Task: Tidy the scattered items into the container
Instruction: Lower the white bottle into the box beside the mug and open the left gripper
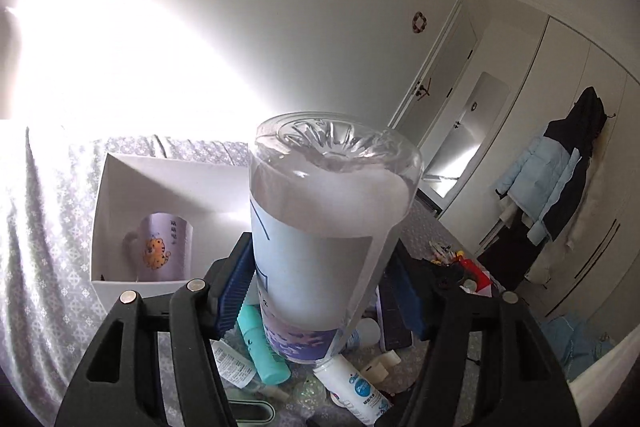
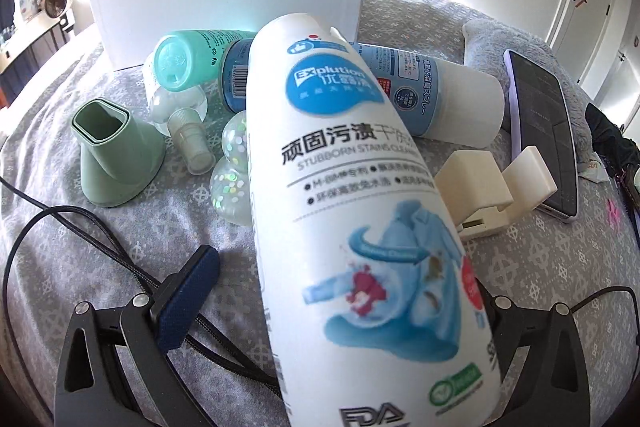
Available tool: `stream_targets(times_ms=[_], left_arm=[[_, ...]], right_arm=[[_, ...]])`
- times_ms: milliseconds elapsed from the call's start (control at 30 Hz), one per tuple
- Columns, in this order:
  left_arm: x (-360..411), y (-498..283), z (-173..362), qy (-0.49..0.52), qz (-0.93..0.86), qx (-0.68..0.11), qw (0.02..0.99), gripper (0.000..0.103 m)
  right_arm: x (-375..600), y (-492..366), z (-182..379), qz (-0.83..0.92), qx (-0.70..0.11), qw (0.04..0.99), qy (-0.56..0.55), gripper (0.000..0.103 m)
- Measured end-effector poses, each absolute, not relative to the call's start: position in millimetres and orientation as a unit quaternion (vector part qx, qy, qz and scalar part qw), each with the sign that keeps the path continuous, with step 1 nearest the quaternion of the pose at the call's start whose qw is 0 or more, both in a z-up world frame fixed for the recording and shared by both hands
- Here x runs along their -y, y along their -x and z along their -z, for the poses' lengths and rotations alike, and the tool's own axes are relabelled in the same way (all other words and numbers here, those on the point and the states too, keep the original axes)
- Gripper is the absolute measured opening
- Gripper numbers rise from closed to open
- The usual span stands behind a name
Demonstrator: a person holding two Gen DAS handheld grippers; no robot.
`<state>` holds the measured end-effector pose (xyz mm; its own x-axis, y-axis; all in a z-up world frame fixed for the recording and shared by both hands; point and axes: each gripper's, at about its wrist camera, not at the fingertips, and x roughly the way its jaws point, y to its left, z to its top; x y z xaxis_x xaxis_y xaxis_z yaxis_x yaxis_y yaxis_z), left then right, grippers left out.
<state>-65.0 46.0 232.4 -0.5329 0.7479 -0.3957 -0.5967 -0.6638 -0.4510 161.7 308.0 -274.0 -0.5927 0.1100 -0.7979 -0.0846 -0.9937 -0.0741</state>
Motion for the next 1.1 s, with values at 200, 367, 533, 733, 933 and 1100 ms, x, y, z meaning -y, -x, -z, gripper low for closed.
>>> stream_targets(times_ms=[200,367,533,733,933,1100], left_arm=[[-42,117,-249,0.24,-0.915,0.118,0.3,0.063],[-50,157,-226,0.248,-0.944,0.07,0.204,0.063],[-65,163,-179,0.287,-0.942,-0.001,0.175,0.061],[-79,155,-163,0.32,-0.924,-0.028,0.206,0.07],[-82,142,-171,0.303,-0.912,-0.003,0.275,0.097],[-53,140,-177,0.281,-0.923,0.069,0.254,0.101]], right_arm=[[-306,-163,274,-0.892,0.014,0.055,0.448,0.103],[-307,-163,274,-0.892,0.014,0.055,0.448,0.103],[-306,-163,274,-0.892,0.014,0.055,0.448,0.103],[-307,-164,274,-0.892,0.014,0.055,0.448,0.103],[-306,-164,274,-0.893,0.014,0.055,0.447,0.103],[-306,-164,274,-0.893,0.014,0.055,0.447,0.103]])
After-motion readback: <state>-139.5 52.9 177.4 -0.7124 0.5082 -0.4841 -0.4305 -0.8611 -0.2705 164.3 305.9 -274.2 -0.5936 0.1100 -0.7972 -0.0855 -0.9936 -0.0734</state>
